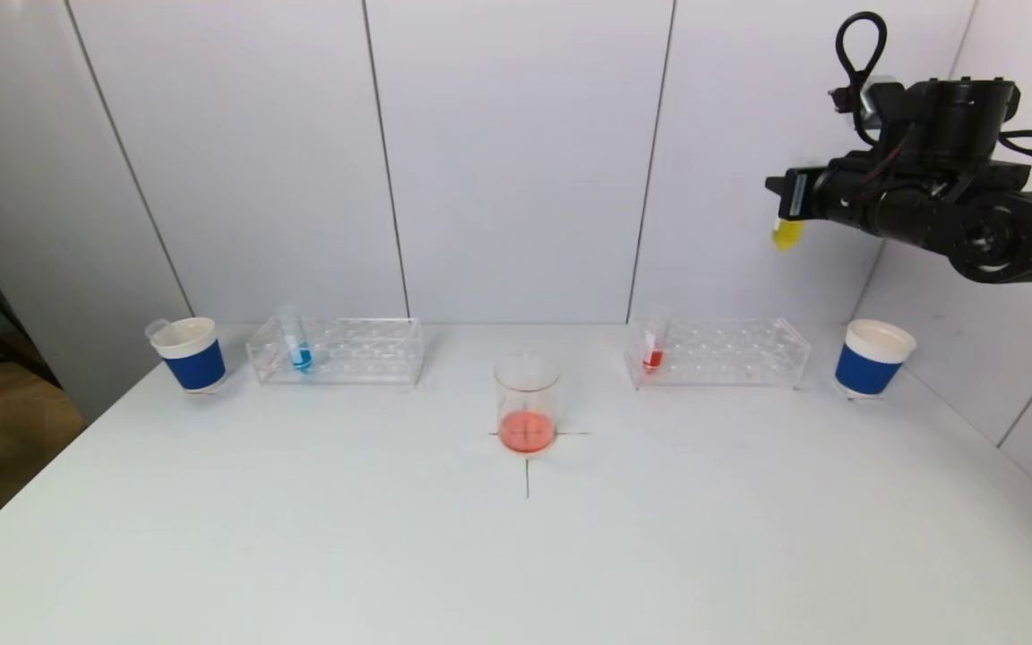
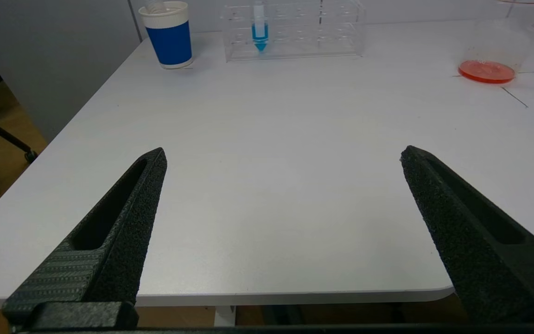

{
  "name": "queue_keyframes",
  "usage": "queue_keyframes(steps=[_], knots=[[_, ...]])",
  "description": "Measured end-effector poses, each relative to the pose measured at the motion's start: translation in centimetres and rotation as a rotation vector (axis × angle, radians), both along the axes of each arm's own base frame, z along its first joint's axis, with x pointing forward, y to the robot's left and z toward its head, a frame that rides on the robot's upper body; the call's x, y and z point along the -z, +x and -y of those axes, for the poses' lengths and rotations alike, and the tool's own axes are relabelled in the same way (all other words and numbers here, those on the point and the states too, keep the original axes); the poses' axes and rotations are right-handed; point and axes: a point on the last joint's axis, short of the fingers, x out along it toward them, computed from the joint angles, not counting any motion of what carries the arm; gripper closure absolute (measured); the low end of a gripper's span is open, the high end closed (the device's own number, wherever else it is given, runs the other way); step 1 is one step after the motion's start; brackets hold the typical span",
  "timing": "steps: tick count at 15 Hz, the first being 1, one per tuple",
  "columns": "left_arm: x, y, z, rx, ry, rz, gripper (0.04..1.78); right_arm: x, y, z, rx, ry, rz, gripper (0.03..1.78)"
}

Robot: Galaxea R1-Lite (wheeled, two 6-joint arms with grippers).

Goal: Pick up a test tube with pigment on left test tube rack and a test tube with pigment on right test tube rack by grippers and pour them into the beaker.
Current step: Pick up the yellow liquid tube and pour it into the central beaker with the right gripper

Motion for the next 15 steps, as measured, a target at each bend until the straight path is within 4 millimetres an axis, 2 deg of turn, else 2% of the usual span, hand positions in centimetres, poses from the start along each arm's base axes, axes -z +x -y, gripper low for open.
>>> queue_keyframes(steps=[4, 6, 11, 15], knots=[[0.0, 0.0, 0.0, 0.000, 0.000, 0.000, 0.06, -2.7, -0.1, -2.0, -0.089, -0.117, 0.109, 1.27], [0.0, 0.0, 0.0, 0.000, 0.000, 0.000, 0.06, -3.2, -0.2, -3.2, -0.187, -0.174, 0.146, 1.27], [0.0, 0.0, 0.0, 0.000, 0.000, 0.000, 0.06, -4.8, -0.3, -7.4, -0.412, -0.194, 0.232, 1.27], [0.0, 0.0, 0.0, 0.000, 0.000, 0.000, 0.06, -4.4, -0.7, -10.7, -0.630, -0.225, 0.228, 1.27]])
